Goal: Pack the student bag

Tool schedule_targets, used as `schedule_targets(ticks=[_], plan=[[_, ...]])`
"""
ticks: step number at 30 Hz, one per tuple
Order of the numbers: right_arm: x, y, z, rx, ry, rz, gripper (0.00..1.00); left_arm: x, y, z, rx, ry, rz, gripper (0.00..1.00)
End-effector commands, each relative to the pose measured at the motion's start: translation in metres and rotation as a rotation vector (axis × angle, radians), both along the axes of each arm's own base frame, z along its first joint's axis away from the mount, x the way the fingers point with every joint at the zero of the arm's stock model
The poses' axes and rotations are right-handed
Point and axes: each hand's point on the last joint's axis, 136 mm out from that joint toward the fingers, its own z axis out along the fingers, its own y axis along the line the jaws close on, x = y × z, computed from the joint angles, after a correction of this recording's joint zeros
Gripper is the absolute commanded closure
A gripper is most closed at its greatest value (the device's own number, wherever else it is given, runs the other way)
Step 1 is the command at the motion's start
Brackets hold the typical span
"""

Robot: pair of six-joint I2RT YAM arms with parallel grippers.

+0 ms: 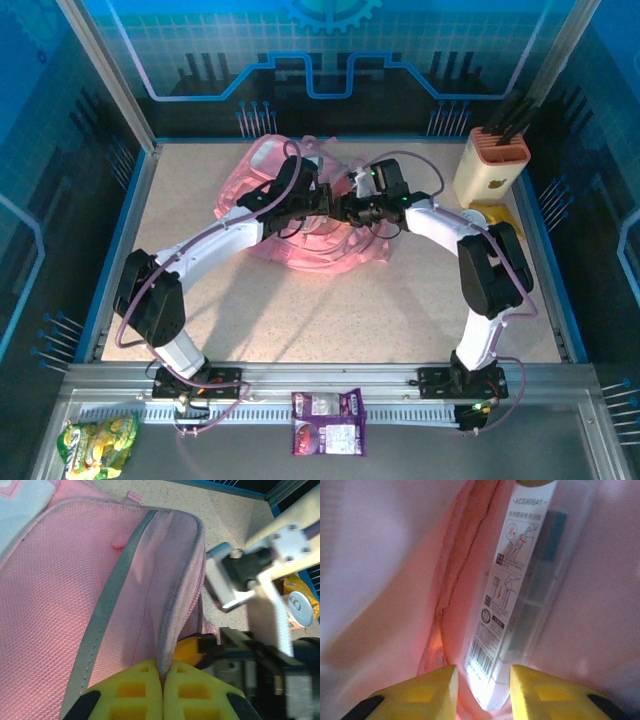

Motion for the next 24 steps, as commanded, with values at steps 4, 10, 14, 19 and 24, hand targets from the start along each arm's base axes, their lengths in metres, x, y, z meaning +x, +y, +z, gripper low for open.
schedule_targets(ticks=[4,10,14,19,24], plan=[[-0.001,0.014,0.019,0.096,-0.044,0.045,0.69,-0.001,-0.004,0.047,-0.164,-0.064,0.015,1.00],[-0.010,-0.040,0.014,0.018,-0.050,-0.058,0.63,-0.009,-0.004,0.036,-0.188,-0.022,0.000,0.91],[-0.027,-0.068,0.010,-0.123,-0.100,-0.091,0.56,-0.026,-0.003,0.027,-0.224,0.022,-0.021,0.57],[-0.048,-0.091,0.004,-0.240,-0.129,-0.130,0.51,-0.054,0.029,0.001,-0.348,0.061,0.097,0.41],[-0.066,-0.086,-0.003,-0.294,-0.130,-0.097,0.48,-0.071,0.052,-0.037,-0.499,0.165,0.249,0.37]])
